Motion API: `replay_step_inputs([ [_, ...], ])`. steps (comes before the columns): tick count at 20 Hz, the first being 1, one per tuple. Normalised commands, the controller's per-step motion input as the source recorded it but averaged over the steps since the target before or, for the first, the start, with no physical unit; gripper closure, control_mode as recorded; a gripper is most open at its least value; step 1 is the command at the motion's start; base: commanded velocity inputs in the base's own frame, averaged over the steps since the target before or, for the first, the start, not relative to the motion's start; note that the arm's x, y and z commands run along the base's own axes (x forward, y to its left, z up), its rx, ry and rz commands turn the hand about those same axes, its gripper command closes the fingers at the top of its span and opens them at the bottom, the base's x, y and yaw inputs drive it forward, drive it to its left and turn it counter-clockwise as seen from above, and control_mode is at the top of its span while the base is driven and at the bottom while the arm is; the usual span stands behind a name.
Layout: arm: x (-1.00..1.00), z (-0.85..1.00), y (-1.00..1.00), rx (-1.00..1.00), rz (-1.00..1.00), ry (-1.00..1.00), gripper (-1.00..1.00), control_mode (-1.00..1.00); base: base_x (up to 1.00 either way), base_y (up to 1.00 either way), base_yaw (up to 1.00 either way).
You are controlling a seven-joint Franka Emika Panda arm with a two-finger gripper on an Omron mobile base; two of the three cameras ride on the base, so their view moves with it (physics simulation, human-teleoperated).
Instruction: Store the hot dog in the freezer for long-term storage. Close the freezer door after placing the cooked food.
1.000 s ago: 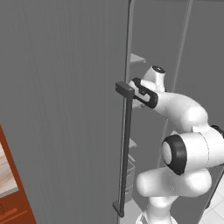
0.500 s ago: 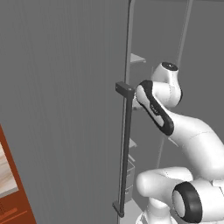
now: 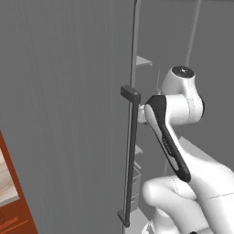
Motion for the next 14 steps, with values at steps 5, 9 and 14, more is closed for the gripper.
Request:
replay_step_inputs([
  [5,-1.00,0.04,0.15,0.00,-0.02,0.00,-1.00,-1.00,0.00,0.00,0.00],
  [9,-0.94,-0.16,0.04,0.00,-0.02,0.04,-1.00,-1.00,0.00,0.00,0.00],
  [14,-0.38,-0.25,-0.06,0.01,0.00,0.12,-1.00,-1.00,0.00,0.00,0.00],
])
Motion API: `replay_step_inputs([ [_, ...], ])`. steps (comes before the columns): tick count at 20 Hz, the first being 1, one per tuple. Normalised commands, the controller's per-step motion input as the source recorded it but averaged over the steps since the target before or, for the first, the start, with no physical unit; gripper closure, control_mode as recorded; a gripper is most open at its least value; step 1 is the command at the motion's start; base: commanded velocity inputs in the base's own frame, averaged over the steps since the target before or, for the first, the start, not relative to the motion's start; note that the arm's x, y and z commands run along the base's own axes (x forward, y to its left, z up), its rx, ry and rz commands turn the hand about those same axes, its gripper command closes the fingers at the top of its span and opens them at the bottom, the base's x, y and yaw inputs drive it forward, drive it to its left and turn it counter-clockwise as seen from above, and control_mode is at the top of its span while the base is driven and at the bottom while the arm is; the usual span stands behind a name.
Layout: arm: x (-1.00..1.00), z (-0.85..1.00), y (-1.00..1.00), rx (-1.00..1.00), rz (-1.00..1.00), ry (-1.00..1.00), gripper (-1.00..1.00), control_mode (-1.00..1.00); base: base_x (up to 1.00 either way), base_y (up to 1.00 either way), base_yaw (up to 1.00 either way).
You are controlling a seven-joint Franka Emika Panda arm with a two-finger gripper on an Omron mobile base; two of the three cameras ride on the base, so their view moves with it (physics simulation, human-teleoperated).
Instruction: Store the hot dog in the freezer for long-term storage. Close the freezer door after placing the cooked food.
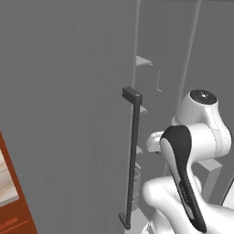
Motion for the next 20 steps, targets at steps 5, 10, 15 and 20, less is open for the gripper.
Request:
replay_step_inputs([
  [5,0.04,-0.12,-0.22,-0.01,-0.01,0.15,-1.00,-1.00,0.00,0.00,0.00],
  [10,0.08,-0.17,-0.15,-0.02,0.00,0.13,-1.00,-1.00,0.00,0.00,0.00],
  [15,0.00,-0.02,0.00,0.00,0.00,0.00,-1.00,-1.00,0.00,0.00,0.00],
  [20,0.00,-0.02,0.00,0.00,0.00,0.00,-1.00,-1.00,0.00,0.00,0.00],
])
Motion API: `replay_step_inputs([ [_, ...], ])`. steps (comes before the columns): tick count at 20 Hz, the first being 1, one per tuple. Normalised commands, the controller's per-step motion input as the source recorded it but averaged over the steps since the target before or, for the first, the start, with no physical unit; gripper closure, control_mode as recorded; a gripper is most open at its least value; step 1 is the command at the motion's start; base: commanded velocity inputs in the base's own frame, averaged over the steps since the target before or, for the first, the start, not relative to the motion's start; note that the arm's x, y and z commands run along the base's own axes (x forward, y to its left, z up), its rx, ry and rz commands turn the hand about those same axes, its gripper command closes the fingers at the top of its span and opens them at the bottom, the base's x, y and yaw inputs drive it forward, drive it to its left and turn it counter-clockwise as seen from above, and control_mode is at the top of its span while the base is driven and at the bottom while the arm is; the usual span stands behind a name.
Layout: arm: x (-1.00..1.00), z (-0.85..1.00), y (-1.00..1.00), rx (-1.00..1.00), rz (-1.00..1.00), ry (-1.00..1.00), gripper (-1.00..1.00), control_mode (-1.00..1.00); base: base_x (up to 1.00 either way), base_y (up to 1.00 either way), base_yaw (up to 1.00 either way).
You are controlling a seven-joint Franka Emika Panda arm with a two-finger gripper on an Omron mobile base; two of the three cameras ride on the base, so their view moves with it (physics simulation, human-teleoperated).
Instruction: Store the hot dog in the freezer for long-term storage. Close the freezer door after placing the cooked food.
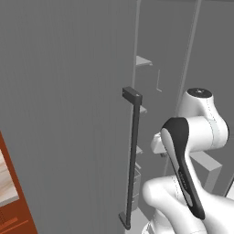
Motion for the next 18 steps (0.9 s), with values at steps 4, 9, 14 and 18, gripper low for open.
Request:
replay_step_inputs([
  [4,-0.03,-0.01,0.00,0.00,0.00,0.00,-1.00,1.00,-0.03,0.00,0.00],
  [9,0.00,0.00,0.00,0.00,0.00,0.00,-1.00,1.00,-0.41,-0.01,0.09],
  [14,0.00,0.00,0.00,0.00,0.00,0.00,-1.00,1.00,-0.58,-0.01,0.06],
  [18,0.00,0.00,0.00,0.00,0.00,0.00,-1.00,1.00,-0.65,0.00,0.10],
])
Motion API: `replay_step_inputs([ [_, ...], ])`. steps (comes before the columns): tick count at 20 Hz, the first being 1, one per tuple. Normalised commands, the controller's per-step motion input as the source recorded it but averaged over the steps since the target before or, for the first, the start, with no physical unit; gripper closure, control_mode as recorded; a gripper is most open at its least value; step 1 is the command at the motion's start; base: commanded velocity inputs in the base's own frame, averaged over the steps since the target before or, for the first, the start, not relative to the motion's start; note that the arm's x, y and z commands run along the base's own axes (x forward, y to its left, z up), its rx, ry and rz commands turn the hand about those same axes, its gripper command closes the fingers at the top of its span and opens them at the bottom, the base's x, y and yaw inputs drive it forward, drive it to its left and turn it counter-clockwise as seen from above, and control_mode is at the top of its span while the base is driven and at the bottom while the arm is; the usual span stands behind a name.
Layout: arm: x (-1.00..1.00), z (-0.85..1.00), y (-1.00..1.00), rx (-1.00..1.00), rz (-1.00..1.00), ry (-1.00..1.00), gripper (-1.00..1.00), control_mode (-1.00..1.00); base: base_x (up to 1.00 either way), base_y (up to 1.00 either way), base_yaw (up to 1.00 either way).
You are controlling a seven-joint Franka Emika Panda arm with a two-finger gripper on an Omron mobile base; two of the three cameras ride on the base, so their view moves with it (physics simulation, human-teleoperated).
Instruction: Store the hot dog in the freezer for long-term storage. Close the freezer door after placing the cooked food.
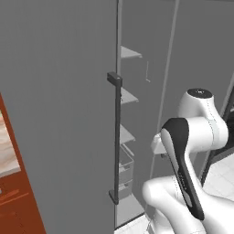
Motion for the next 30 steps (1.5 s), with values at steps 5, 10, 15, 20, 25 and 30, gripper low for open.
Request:
replay_step_inputs([
  [5,0.00,0.00,0.00,0.00,0.00,0.00,-1.00,1.00,-0.63,0.00,0.23],
  [10,0.00,0.00,0.00,0.00,0.00,0.00,-1.00,1.00,-0.52,-0.01,0.45],
  [15,0.00,0.00,0.00,0.00,0.00,0.00,-1.00,1.00,-0.52,-0.14,0.45],
  [20,0.00,0.00,0.00,0.00,0.00,0.00,-1.00,1.00,-0.24,-0.47,0.17],
  [25,0.00,0.00,0.00,0.00,0.00,0.00,-1.00,1.00,-0.24,-0.42,-0.09],
  [30,0.00,0.00,0.00,0.00,0.00,0.00,-1.00,1.00,-0.27,-0.29,-0.19],
])
